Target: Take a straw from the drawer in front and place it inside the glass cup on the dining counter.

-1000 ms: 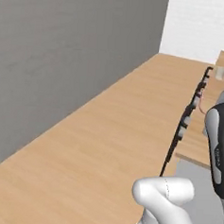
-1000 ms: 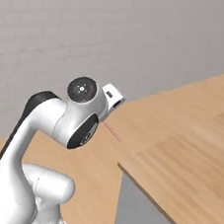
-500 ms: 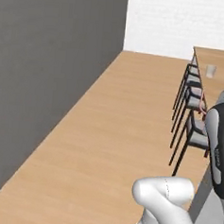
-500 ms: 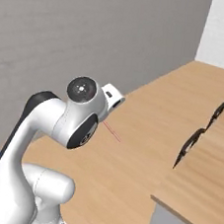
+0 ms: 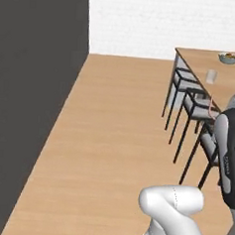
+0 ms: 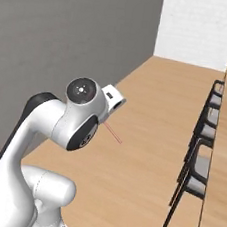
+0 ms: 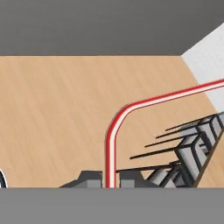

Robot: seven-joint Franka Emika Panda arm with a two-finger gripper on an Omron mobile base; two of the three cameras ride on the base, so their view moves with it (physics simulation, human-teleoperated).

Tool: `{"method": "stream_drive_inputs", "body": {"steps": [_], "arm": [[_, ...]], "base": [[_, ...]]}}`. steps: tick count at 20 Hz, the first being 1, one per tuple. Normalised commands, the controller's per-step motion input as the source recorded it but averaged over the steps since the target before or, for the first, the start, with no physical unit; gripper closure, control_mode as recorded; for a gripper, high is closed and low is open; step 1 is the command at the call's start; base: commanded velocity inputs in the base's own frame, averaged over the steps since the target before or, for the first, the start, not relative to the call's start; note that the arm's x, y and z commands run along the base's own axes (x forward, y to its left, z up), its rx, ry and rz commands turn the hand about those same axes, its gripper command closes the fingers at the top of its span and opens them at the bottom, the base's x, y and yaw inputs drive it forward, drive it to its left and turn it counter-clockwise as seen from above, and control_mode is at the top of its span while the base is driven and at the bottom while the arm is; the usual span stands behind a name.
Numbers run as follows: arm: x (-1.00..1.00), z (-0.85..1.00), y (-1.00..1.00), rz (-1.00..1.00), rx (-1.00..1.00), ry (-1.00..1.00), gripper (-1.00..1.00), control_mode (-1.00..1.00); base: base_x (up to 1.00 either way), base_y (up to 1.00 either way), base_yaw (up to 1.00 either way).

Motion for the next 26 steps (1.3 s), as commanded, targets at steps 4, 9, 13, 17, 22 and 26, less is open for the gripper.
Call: {"method": "stream_drive_inputs", "body": {"steps": [4,9,13,17,22,26], "arm": [[0.00,0.00,0.00,0.00,0.00,0.00,1.00,1.00],[0.00,0.00,0.00,0.00,0.00,0.00,1.00,1.00],[0.00,0.00,0.00,0.00,0.00,0.00,1.00,1.00],[0.00,0.00,0.00,0.00,0.00,0.00,1.00,1.00],[0.00,0.00,0.00,0.00,0.00,0.00,1.00,1.00],[0.00,0.00,0.00,0.00,0.00,0.00,1.00,1.00]], "base": [[1.00,0.40,-0.47],[1.00,0.38,-0.50],[1.00,0.40,-0.51],[1.00,0.42,-0.51],[0.95,0.61,-0.51],[0.84,0.71,-0.49]]}}
